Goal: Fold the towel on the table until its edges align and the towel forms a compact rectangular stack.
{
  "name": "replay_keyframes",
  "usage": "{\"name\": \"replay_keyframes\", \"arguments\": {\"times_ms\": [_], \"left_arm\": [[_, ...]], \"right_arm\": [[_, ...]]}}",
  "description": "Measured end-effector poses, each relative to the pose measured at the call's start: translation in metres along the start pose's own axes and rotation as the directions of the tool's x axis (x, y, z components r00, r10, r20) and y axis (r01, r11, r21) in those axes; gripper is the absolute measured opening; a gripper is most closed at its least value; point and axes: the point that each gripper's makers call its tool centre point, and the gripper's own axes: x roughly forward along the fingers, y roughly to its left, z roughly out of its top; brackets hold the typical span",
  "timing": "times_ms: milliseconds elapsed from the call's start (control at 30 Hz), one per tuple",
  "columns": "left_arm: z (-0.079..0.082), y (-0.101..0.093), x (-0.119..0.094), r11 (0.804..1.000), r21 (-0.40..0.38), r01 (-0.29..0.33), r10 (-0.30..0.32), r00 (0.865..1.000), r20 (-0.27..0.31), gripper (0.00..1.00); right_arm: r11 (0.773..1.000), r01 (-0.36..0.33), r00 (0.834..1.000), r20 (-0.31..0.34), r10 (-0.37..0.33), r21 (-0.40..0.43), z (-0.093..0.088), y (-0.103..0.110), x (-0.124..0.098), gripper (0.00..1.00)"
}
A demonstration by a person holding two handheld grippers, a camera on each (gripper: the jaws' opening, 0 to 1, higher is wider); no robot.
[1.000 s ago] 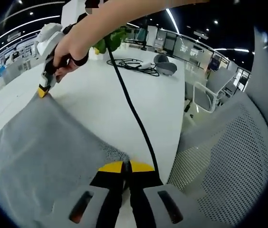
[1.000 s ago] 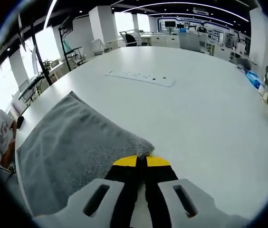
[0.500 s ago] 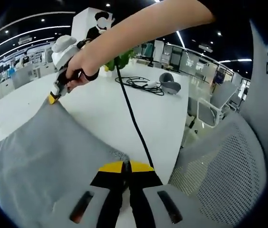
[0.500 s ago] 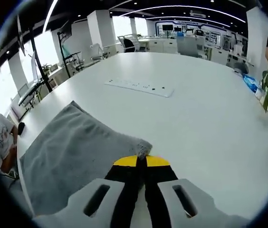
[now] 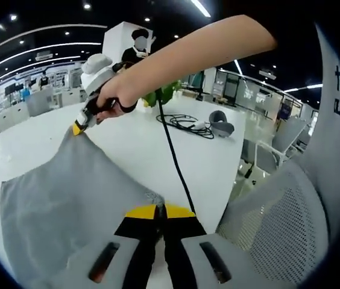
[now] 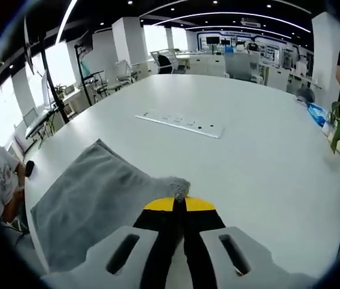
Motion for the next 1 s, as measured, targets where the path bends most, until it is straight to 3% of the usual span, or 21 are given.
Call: {"name": "replay_keyframes", "arguments": {"times_ms": [567, 767, 1000], "left_arm": [[0.015, 0.017, -0.032, 0.999, 0.008, -0.042, 0.041, 0.997, 0.062, 0.03], [0.019, 0.026, -0.044, 0.997, -0.009, -0.073, 0.073, 0.993, 0.09, 0.03], [0.022, 0.03, -0.058, 0.996, -0.006, -0.091, 0.092, 0.99, 0.112, 0.03]], "right_arm": [[1.0, 0.006, 0.999, 0.032, -0.006, -0.003, 0.028, 0.017, -0.008, 0.0], [1.0, 0.009, 0.999, 0.04, -0.01, 0.024, 0.034, 0.033, -0.02, 0.0], [1.0, 0.015, 0.998, 0.061, -0.014, -0.012, 0.052, 0.038, -0.007, 0.0]]}}
